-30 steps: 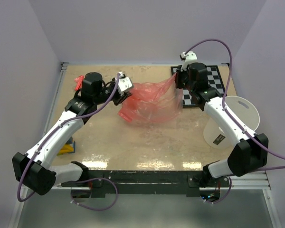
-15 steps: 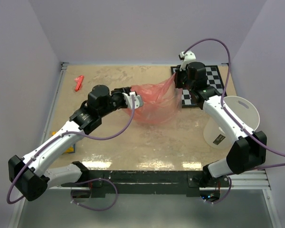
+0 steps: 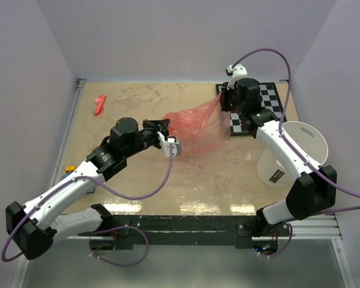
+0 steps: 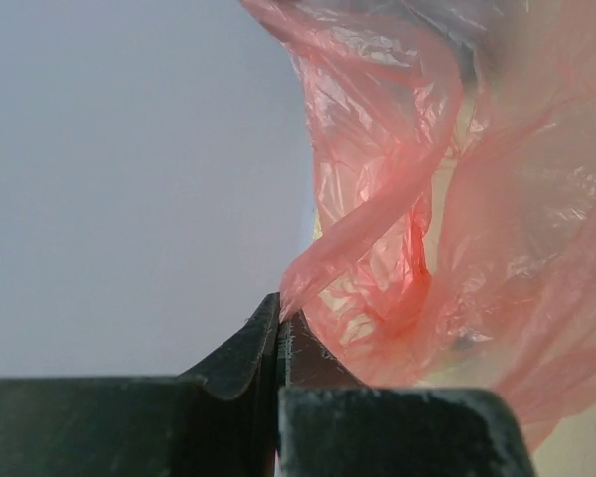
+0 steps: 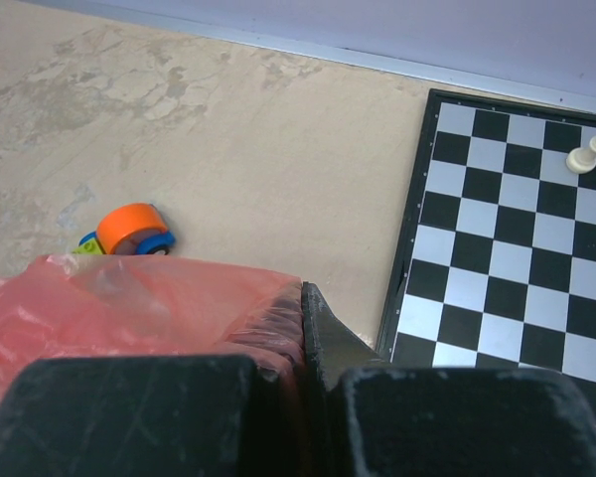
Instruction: Put the trash bags into the trash bin
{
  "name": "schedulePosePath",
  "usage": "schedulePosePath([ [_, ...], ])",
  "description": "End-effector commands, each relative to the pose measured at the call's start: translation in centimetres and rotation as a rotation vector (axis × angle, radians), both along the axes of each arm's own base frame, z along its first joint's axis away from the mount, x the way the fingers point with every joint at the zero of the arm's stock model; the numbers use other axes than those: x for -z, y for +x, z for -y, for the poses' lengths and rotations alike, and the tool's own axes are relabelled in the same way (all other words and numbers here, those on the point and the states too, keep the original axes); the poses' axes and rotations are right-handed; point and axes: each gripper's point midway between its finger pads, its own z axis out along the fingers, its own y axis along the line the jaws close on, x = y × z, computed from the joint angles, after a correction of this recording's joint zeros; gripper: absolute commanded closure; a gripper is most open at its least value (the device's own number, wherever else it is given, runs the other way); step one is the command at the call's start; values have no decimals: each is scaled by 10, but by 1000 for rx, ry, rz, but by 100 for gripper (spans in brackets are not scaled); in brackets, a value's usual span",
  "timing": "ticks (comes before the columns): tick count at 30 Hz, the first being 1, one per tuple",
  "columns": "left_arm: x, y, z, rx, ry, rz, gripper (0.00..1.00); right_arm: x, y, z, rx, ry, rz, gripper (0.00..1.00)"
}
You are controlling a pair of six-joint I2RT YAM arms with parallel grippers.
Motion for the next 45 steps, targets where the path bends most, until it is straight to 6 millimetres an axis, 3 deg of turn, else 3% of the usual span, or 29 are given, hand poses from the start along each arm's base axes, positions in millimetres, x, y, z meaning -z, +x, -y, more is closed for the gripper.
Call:
schedulePosePath([
  [1, -55, -10, -4, -31, -233, -17, 100, -17, 10, 5, 28, 0, 53, 100],
  [3, -51, 13, -20, -207, -376, -144, 100, -12, 13, 7, 27, -18, 51, 100],
  [5, -26, 32, -28, -309, -407, -313, 100, -18, 17, 4, -3, -48, 83, 100],
  [6, -8, 47, -40, -409, -419, -397, 100, -20, 21, -1, -33, -57, 95, 100],
  [9, 16, 92, -76, -623, -531, -578, 100, -29, 44, -6, -48, -104, 132, 100],
  [11, 16, 124, -91, -696, -595, -624, 100, -39, 72, -2, -5, -138, 168, 100],
  [12, 8, 140, -98, -715, -637, -620, 100, -56, 85, -1, 12, -132, 206, 100],
  [14, -28, 171, -101, -702, -712, -558, 100, -93, 114, -3, 44, -112, 288, 100],
  [17, -118, 210, -90, -591, -815, -378, 100, -184, 147, -11, 70, -54, 472, 100],
  [18, -157, 215, -84, -525, -861, -313, 100, -236, 144, -10, 84, -14, 581, 100],
  [19, -198, 214, -78, -443, -901, -240, 100, -272, 140, -12, 81, 15, 675, 100],
  [20, -230, 211, -72, -369, -939, -179, 100, -328, 118, -12, 69, 71, 826, 100],
  [22, -306, 186, -65, -183, -1048, -20, 100, -413, 60, -12, 44, 144, 1109, 100],
  [23, -339, 168, -65, -91, -1094, 70, 100, -434, 37, -12, 50, 158, 1205, 100],
  [24, -369, 146, -64, -9, -1136, 164, 100, -466, -5, -5, 70, 206, 1348, 100],
  [26, -411, 104, -61, 99, -1180, 347, 100, -489, -57, 1, 101, 249, 1525, 100],
  [29, -438, 49, -43, 143, -1124, 632, 100, -512, -96, 12, 156, 323, 1619, 100],
  [31, -414, 31, -25, 163, -1055, 768, 100, -505, -102, 18, 173, 341, 1636, 100],
  [32, -400, 21, -17, 185, -1034, 821, 100, -487, -93, 11, 163, 305, 1621, 100],
  [33, -377, 17, -6, 197, -985, 853, 100, -449, -69, -8, 123, 225, 1549, 100],
  [34, -333, 23, 14, 209, -898, 848, 100, -418, -56, -18, 97, 155, 1499, 100],
  [35, -300, 23, 28, 211, -873, 810, 100, -370, -40, -30, 54, 59, 1405, 100],
  [36, -253, 26, 38, 182, -804, 751, 100, -308, -22, -40, 10, -34, 1255, 100],
  [37, -192, 20, 52, 169, -688, 669, 100, -251, -17, -41, -25, -90, 1087, 100],
  [38, -153, -6, 51, 189, -597, 645, 100, -187, -24, -44, -114, -149, 913, 100],
  [39, -124, -47, 33, 238, -554, 614, 100, -142, -50, -44, -228, -192, 787, 100],
  [41, -58, -96, 14, 345, -449, 421, 100, -79, -114, -32, -380, -210, 634, 100],
  [43, -16, -127, 2, 408, -359, 209, 100, -52, -174, -21, -491, -166, 536, 100],
  [45, -11, -141, -13, 386, -404, 92, 100, -57, -209, -6, -515, -164, 544, 100],
])
